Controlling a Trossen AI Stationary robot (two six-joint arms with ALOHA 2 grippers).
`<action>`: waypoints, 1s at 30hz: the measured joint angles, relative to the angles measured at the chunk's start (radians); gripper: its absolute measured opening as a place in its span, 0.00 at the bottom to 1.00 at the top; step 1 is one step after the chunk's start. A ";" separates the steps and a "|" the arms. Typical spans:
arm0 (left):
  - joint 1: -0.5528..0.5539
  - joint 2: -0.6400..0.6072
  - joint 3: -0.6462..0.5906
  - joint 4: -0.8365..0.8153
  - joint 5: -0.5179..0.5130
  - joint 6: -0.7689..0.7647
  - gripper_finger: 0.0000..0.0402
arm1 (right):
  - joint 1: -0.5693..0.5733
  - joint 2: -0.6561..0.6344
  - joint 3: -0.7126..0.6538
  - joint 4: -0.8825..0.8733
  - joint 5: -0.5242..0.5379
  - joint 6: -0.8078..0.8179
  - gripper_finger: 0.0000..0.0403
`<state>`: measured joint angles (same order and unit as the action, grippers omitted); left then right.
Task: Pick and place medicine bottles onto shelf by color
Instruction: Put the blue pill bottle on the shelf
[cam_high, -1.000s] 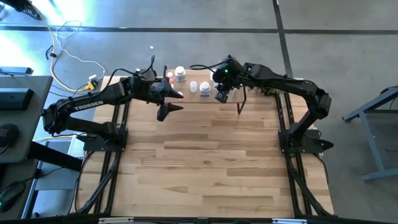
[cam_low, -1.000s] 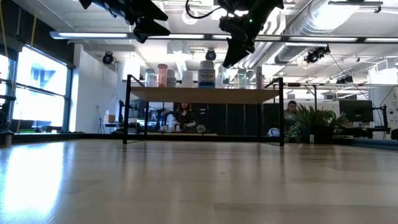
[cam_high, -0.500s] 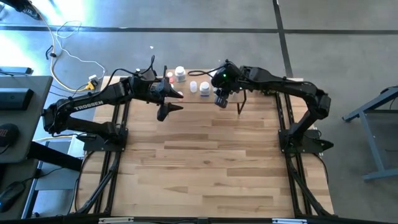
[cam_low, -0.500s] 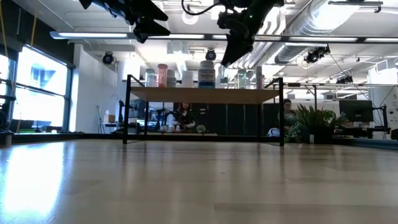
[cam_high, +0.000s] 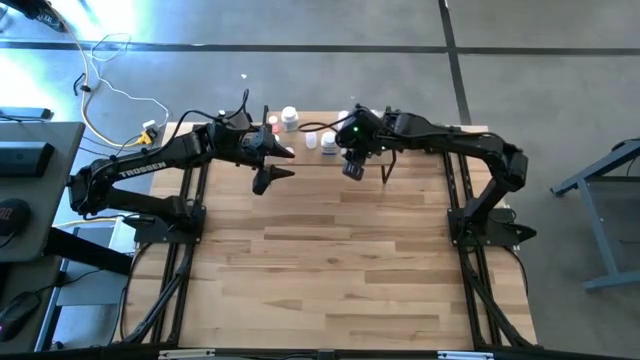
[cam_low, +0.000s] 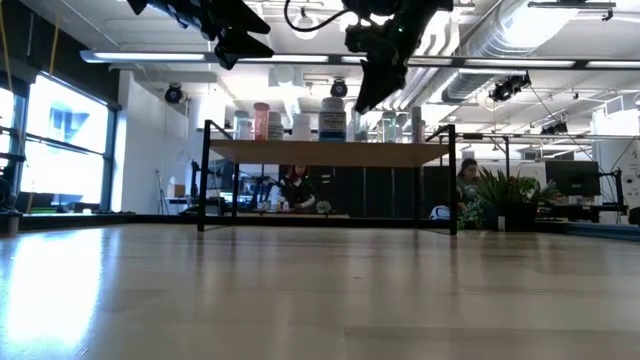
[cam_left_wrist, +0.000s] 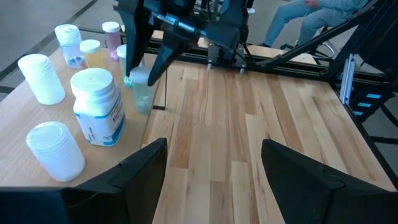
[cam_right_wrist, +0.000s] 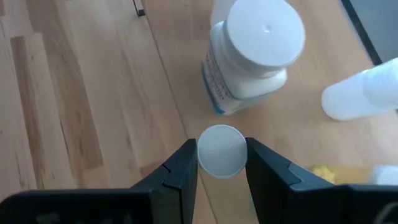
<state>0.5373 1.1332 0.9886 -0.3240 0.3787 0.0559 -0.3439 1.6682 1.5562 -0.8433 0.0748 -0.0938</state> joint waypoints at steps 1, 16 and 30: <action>0.000 0.000 0.000 0.000 0.000 0.000 0.63 | 0.000 0.005 0.000 0.004 0.001 0.002 0.25; 0.000 0.000 0.000 0.000 0.000 0.000 0.63 | -0.003 0.020 0.000 0.020 0.041 0.023 0.26; 0.000 0.000 0.000 0.000 0.000 0.000 0.63 | -0.003 0.024 -0.001 0.011 0.058 0.045 0.39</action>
<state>0.5373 1.1332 0.9886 -0.3244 0.3790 0.0563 -0.3473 1.6924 1.5551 -0.8319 0.1329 -0.0487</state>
